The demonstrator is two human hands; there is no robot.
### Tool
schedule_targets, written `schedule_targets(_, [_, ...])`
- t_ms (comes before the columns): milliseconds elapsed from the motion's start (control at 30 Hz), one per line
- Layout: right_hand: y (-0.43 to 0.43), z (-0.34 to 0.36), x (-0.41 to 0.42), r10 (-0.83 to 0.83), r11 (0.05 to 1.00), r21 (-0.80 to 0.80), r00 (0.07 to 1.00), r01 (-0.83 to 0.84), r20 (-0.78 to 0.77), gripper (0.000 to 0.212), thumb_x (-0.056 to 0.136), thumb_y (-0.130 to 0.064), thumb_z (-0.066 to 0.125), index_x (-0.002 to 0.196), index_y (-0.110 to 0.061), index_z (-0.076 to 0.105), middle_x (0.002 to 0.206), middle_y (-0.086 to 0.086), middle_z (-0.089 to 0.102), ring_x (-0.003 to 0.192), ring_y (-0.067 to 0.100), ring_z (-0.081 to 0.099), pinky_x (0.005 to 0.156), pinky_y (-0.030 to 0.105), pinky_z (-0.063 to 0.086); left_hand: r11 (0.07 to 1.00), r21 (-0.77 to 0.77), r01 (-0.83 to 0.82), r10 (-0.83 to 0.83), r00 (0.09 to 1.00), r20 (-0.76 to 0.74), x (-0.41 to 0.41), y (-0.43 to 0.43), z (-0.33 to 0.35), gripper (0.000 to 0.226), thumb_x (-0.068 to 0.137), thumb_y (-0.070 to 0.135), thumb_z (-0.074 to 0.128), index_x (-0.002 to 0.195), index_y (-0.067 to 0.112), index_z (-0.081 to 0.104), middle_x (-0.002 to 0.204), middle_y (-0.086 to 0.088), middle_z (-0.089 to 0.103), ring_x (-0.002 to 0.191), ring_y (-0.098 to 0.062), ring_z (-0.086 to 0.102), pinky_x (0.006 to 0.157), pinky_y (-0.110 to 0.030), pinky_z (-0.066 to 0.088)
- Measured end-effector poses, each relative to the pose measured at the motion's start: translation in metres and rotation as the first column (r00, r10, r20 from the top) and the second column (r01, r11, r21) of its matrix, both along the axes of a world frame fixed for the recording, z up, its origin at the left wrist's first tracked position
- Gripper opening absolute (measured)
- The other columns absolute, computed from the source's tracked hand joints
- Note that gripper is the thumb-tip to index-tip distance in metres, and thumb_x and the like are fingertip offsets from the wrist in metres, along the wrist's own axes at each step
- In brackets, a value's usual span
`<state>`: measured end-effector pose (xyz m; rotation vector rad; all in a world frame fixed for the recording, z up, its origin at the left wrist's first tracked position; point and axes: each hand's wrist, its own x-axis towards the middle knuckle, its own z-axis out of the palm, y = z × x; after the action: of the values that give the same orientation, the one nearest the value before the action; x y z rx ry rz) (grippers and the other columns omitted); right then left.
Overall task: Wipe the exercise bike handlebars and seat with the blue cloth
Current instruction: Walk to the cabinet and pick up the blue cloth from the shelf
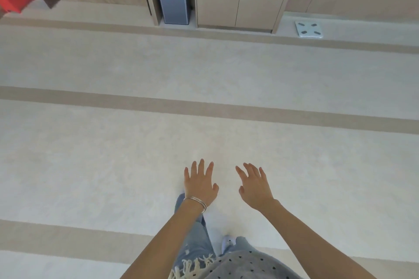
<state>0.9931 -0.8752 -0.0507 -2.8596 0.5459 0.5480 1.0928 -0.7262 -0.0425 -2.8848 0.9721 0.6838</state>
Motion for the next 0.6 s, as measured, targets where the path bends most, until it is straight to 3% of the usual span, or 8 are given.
schedule_targets(400, [-0.022,0.016,0.203,-0.118,0.993,0.047,0.974,0.111,0.193,0.058,0.091,-0.018,0.045,0.145,-0.017,0.024,0.152,0.009,0.024,0.140,0.021,0.020,0.117,0.037,0.015,0.987,-0.034,0.158,-0.155,0.986,0.067,0.214,-0.036,0.018,0.059,0.093,0.044,0.036,0.146,0.024,0.019,0.156,-0.005,0.020,0.144,-0.029,0.012,0.117,-0.049,0.010])
schedule_targets(600, [-0.029,0.008,0.246,-0.140,0.989,0.074,0.978,0.130,0.156,0.057,0.091,-0.018,0.044,0.145,-0.018,0.025,0.151,0.008,0.026,0.140,0.021,0.022,0.116,0.039,0.015,0.983,-0.034,0.183,-0.181,0.982,0.053,0.260,-0.056,0.014,0.060,0.092,0.047,0.037,0.146,0.025,0.021,0.154,-0.005,0.024,0.143,-0.028,0.015,0.116,-0.049,0.012])
